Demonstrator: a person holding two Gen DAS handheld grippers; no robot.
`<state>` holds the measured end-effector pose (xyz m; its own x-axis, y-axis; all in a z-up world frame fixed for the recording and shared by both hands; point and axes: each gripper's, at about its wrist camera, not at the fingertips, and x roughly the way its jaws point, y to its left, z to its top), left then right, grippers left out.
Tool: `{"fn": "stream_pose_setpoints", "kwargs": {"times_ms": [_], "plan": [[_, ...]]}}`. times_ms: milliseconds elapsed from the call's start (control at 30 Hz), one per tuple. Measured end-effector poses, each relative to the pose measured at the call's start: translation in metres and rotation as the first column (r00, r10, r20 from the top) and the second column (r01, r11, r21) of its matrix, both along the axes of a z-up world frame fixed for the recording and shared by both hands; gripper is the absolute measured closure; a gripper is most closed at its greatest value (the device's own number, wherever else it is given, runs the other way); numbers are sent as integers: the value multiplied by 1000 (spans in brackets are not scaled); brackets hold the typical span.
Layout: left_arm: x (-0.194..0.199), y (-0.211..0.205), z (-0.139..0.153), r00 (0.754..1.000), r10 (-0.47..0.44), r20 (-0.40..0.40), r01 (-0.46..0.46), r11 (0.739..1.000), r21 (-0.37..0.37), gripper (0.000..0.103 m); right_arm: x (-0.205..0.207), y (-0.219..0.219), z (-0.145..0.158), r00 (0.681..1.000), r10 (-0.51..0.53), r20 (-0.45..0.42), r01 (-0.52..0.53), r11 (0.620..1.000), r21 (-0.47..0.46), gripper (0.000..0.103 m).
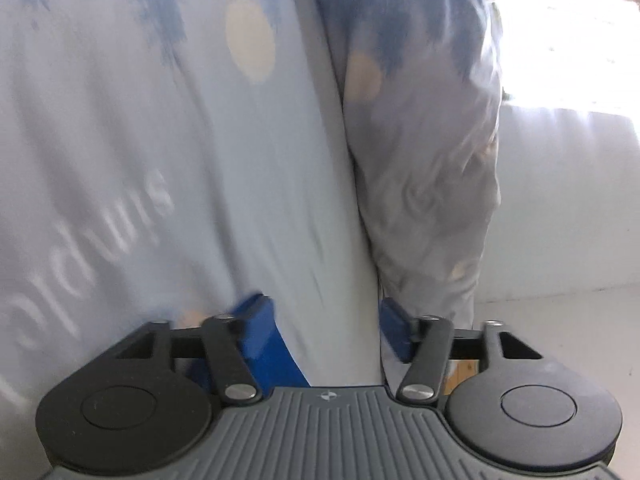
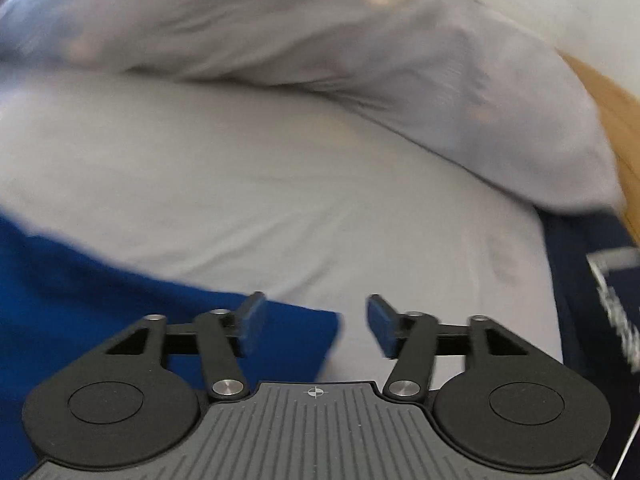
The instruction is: Fold clothes
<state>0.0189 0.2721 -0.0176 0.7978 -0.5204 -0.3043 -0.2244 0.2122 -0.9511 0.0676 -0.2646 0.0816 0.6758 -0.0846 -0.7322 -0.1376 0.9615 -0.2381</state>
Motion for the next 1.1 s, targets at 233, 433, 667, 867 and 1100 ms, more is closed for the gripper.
{"fn": "stream_pose_setpoints", "kwargs": {"times_ms": [233, 433, 667, 867, 1100], "plan": [[-25, 11, 13, 996, -85, 7, 82, 980, 182, 23, -88, 39, 14, 988, 71, 135, -72, 997, 2, 32], [-43, 9, 18, 990, -140, -5, 136, 949, 285, 23, -218, 144, 14, 939, 258, 229, -295, 944, 147, 20], [-73, 9, 30, 994, -98, 46, 72, 912, 404, 23, -314, 280, -22, 893, 394, 219, -438, 873, 213, 12], [-80, 22, 32, 991, -111, 69, 71, 901, 428, 23, -302, 355, -36, 906, 374, 197, -410, 891, 194, 12], [-78, 13, 32, 985, -145, 98, 93, 909, 407, 23, -286, 407, -58, 936, 317, 156, -328, 943, 53, 12]]}}
